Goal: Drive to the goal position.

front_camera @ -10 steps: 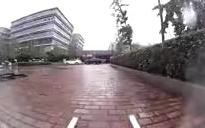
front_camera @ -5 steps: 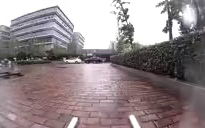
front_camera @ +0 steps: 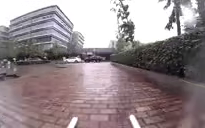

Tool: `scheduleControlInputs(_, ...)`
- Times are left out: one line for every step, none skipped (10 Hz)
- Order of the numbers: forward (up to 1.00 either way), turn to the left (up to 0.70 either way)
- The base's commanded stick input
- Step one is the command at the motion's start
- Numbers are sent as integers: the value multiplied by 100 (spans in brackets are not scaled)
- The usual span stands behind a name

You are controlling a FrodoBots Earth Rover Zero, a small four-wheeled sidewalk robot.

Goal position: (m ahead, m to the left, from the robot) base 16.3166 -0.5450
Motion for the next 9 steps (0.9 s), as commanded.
scheduleControlInputs(70,0)
scheduleControlInputs(70,0)
scheduleControlInputs(70,0)
scheduleControlInputs(70,0)
scheduleControlInputs(70,0)
scheduleControlInputs(70,0)
scheduleControlInputs(70,0)
scheduleControlInputs(70,0)
scheduleControlInputs(70,0)
